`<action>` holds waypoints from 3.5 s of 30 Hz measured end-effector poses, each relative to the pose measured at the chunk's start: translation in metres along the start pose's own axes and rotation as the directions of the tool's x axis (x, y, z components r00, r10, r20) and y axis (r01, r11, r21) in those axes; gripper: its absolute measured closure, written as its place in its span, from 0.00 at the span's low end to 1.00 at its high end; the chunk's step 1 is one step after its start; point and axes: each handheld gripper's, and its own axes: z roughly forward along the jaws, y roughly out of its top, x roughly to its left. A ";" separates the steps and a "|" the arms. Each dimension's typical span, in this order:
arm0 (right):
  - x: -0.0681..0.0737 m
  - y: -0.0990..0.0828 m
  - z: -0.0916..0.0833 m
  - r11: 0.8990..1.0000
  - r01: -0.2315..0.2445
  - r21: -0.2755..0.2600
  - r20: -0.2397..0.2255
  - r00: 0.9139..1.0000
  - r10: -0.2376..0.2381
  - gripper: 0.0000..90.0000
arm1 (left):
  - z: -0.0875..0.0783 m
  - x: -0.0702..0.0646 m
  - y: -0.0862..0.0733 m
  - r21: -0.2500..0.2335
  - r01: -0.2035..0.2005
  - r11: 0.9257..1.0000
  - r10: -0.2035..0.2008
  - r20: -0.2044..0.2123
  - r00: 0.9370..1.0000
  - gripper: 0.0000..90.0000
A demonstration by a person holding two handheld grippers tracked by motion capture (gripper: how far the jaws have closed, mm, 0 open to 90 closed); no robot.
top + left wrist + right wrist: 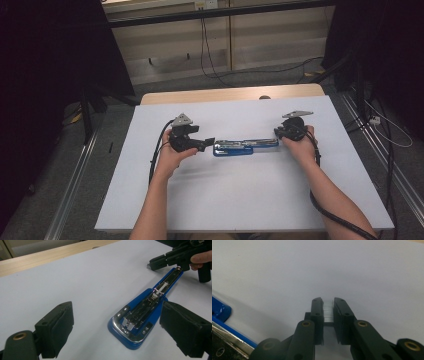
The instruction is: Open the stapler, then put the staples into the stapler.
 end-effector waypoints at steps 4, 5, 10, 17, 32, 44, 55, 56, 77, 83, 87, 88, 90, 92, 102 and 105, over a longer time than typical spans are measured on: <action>-0.002 0.000 -0.003 1.000 0.000 0.003 -0.014 1.000 0.000 0.88 | -0.002 0.001 0.000 -0.007 0.008 1.000 -0.008 -0.001 1.000 0.13; -0.003 0.000 -0.005 1.000 0.000 0.004 -0.017 1.000 0.000 0.88 | -0.003 0.001 0.000 -0.005 0.008 1.000 -0.008 -0.003 1.000 0.13; -0.003 0.004 -0.013 1.000 0.012 -0.009 -0.036 0.999 -0.013 0.88 | -0.006 0.001 0.001 -0.007 0.009 1.000 -0.009 -0.005 1.000 0.13; 0.000 0.017 -0.030 0.998 0.038 -0.040 -0.075 0.996 -0.041 0.88 | -0.010 0.001 0.001 0.002 0.006 1.000 -0.006 -0.020 1.000 0.12; 0.017 0.035 -0.045 0.991 0.101 -0.088 -0.159 0.981 -0.114 0.88 | -0.018 0.001 -0.001 0.002 0.022 1.000 -0.022 -0.035 0.999 0.11; 0.032 0.043 -0.046 0.983 0.154 -0.099 -0.205 0.964 -0.171 0.88 | -0.020 0.003 -0.003 0.015 0.033 0.999 -0.033 -0.037 0.999 0.11; 0.039 0.049 -0.048 0.976 0.189 -0.111 -0.231 0.950 -0.210 0.88 | -0.023 0.004 -0.004 0.021 0.035 0.999 -0.034 -0.044 0.998 0.11; 0.040 0.050 -0.048 0.975 0.191 -0.112 -0.233 0.949 -0.212 0.88 | -0.023 0.004 -0.005 0.021 0.038 0.999 -0.037 -0.045 0.998 0.11; 0.059 0.055 -0.037 0.962 0.237 -0.132 -0.316 0.910 -0.268 0.88 | -0.029 0.008 -0.006 0.006 0.053 0.999 -0.053 -0.054 0.997 0.11; 0.065 0.058 -0.033 0.962 0.237 -0.135 -0.341 0.901 -0.269 0.88 | -0.029 0.007 -0.006 0.013 0.054 0.998 -0.053 -0.053 0.997 0.11; 0.068 0.060 -0.031 0.958 0.251 -0.136 -0.355 0.891 -0.284 0.88 | -0.030 0.007 -0.006 0.011 0.049 0.999 -0.048 -0.055 0.997 0.10; 0.069 0.061 -0.030 0.957 0.256 -0.137 -0.361 0.887 -0.288 0.88 | -0.031 0.007 -0.006 0.011 0.051 0.999 -0.050 -0.055 0.997 0.10; 0.071 0.061 -0.029 0.955 0.264 -0.136 -0.367 0.882 -0.296 0.88 | -0.031 0.007 -0.007 0.011 0.055 0.998 -0.054 -0.057 0.997 0.10; 0.072 0.062 -0.028 0.953 0.270 -0.137 -0.373 0.877 -0.302 0.88 | -0.031 0.008 -0.007 0.012 0.053 0.999 -0.052 -0.057 0.997 0.10; 0.078 0.063 -0.021 0.945 0.299 -0.130 -0.406 0.854 -0.326 0.88 | -0.034 0.009 -0.009 0.014 0.064 0.998 -0.063 -0.061 0.996 0.10; 0.080 0.063 -0.019 0.944 0.305 -0.129 -0.413 0.848 -0.331 0.88 | -0.035 0.009 -0.010 0.015 0.064 0.998 -0.063 -0.067 0.996 0.10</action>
